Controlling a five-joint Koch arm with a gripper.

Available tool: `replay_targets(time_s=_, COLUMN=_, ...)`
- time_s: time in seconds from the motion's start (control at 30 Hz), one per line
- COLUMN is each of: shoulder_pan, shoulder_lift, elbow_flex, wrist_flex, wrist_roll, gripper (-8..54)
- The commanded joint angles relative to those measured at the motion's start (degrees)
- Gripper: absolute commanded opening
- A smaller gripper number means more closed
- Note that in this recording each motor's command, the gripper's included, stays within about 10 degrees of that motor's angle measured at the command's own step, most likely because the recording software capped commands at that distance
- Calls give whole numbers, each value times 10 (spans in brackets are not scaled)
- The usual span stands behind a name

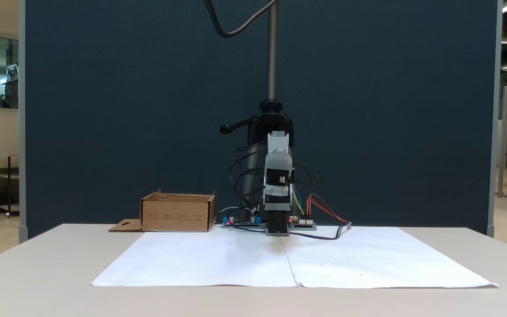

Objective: Grasp a green dice and put it in the bin.

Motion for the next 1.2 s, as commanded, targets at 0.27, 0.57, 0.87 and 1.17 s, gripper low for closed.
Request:
replay_targets(time_s=0.27, shoulder_pan=-2, shoulder_lift=64, elbow_flex=77, wrist_flex=-191, wrist_roll=21, gripper=441)
replay_targets(time_s=0.57, shoulder_pan=-3, shoulder_lift=65, elbow_flex=148, wrist_flex=-291, wrist_roll=23, gripper=445)
replay_targets(time_s=0.87, shoulder_pan=-3, shoulder_lift=65, elbow_flex=150, wrist_flex=-292, wrist_roll=24, gripper=445)
replay_targets(time_s=1.17, shoulder_pan=-4, shoulder_lift=65, elbow_flex=150, wrist_flex=-294, wrist_roll=24, gripper=445)
